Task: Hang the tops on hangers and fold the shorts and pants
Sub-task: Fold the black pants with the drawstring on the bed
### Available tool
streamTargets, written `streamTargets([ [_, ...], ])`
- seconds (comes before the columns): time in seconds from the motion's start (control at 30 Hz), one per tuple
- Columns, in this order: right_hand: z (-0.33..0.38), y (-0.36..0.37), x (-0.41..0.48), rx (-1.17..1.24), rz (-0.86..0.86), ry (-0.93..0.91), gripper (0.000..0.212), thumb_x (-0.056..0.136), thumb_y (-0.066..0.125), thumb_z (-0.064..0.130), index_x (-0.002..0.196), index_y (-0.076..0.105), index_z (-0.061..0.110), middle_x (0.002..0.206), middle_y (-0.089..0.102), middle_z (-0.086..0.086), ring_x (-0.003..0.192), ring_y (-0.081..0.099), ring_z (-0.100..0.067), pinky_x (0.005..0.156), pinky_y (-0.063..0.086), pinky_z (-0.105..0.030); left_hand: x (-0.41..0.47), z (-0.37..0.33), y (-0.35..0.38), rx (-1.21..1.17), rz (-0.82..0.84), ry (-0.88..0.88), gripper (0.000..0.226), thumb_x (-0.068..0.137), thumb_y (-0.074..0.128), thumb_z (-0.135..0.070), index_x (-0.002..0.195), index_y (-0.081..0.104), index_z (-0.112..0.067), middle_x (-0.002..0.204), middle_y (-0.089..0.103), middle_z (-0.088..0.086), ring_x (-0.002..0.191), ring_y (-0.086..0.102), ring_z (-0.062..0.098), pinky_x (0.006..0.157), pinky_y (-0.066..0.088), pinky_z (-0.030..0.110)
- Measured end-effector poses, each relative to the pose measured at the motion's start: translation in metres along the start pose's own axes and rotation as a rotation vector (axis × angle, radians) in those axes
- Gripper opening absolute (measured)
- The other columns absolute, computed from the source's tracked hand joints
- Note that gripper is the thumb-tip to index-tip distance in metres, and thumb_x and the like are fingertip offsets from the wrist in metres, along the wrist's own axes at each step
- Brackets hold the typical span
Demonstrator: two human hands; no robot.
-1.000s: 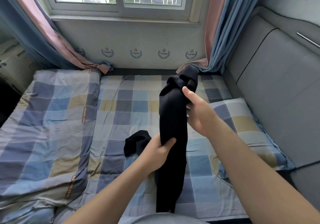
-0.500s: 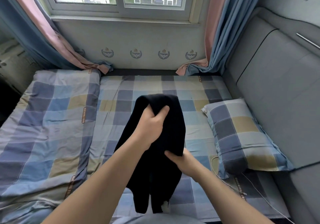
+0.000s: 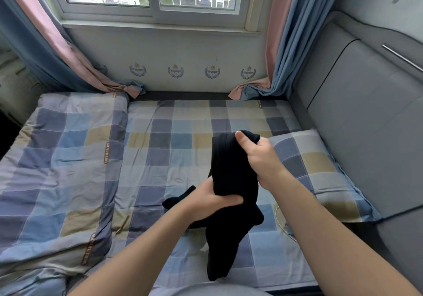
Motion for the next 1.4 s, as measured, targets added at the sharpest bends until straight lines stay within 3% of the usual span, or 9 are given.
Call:
streamTargets([
  [0.2,0.002,-0.001,0.004,-0.033,0.043,-0.004,0.022,0.099,0.060,0.039,0.112,0.067,0.022,0.106,0.076,0.003,0.108,0.069,-0.020,0.089,0.058,-0.033,0.008,0.005,-0.009,-0.017,-0.151,0.043,0.018,0.100,0.061,-0.023,0.115,0.068,-0.029,0.112,0.075,-0.010,0.109,0.069,0.013,0.097,0.055,0.034],
  [0.33,-0.034,0.006,-0.016,0.055,0.295,0.080,0.058,0.084,0.073,0.055,0.132,0.057,0.027,0.124,0.070,-0.002,0.117,0.066,-0.023,0.096,0.056,-0.037,0.005,-0.023,-0.028,-0.171,-0.297,0.094,0.017,0.101,0.058,-0.020,0.113,0.071,-0.020,0.107,0.076,0.001,0.103,0.072,0.020,0.086,0.058,0.031],
  [0.47,-0.086,0.015,-0.042,-0.181,0.446,0.197,0.053,0.069,0.083,0.060,0.117,0.067,0.045,0.117,0.072,0.013,0.109,0.069,-0.009,0.090,0.055,-0.028,0.003,-0.046,-0.051,-0.380,-0.444,0.043,0.021,0.100,0.060,-0.029,0.110,0.071,-0.014,0.103,0.077,0.008,0.096,0.074,0.025,0.081,0.060,0.042],
  [0.57,-0.107,0.009,-0.035,-0.341,0.328,0.203,0.033,0.079,0.079,0.050,0.109,0.067,0.042,0.108,0.074,0.015,0.103,0.070,-0.009,0.099,0.054,-0.039,0.001,-0.046,-0.059,-0.495,-0.500,-0.069,0.025,0.100,0.061,-0.035,0.108,0.069,-0.013,0.097,0.078,0.009,0.085,0.076,0.025,0.061,0.061,0.036],
  [0.67,-0.109,0.000,-0.021,-0.356,0.208,0.187,0.003,0.093,0.070,0.032,0.093,0.073,0.032,0.096,0.077,0.013,0.093,0.073,-0.011,0.096,0.055,-0.042,0.000,-0.035,-0.060,-0.572,-0.497,-0.170,0.040,0.098,0.061,-0.044,0.118,0.064,-0.009,0.103,0.077,0.010,0.093,0.075,0.028,0.073,0.061,0.039],
  [0.77,-0.094,-0.005,-0.008,-0.291,0.061,0.143,0.010,0.095,0.068,0.030,0.089,0.074,0.026,0.088,0.078,0.011,0.089,0.074,-0.016,0.081,0.057,-0.036,-0.001,-0.028,-0.050,-0.544,-0.310,-0.238,0.067,0.089,0.057,-0.065,0.125,0.065,-0.008,0.117,0.073,0.012,0.110,0.070,0.029,0.100,0.052,0.044],
  [1.0,-0.064,-0.025,0.018,0.140,-0.245,0.306,0.026,0.099,0.062,0.026,0.120,0.066,0.010,0.110,0.073,-0.013,0.100,0.071,-0.032,0.078,0.059,-0.041,-0.005,-0.024,-0.044,-0.261,-0.195,0.063,0.070,0.080,0.066,-0.062,0.134,0.058,-0.019,0.124,0.070,0.007,0.117,0.066,0.026,0.102,0.053,0.043],
  [1.1,-0.056,-0.026,0.019,0.186,-0.242,0.351,0.035,0.101,0.059,0.026,0.130,0.059,0.006,0.120,0.068,-0.018,0.107,0.067,-0.036,0.088,0.058,-0.049,-0.008,-0.028,-0.042,-0.068,-0.173,0.151,0.052,0.080,0.076,-0.049,0.125,0.061,-0.029,0.116,0.072,-0.006,0.110,0.069,0.015,0.087,0.057,0.026],
  [1.4,-0.058,-0.013,-0.003,-0.029,-0.021,0.290,0.056,0.096,0.065,0.035,0.145,0.046,0.016,0.142,0.056,-0.006,0.115,0.064,-0.019,0.085,0.051,-0.031,0.002,-0.048,-0.068,-0.261,-0.466,0.038,0.015,0.102,0.057,-0.023,0.110,0.068,-0.015,0.101,0.076,0.006,0.098,0.073,0.025,0.089,0.059,0.044],
])
Point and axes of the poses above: each hand's wrist, its own x-axis towards the middle knuckle, its own y-axis out of the palm, z = x × y, the point moved 6 cm from there along x, towards the middle knuckle
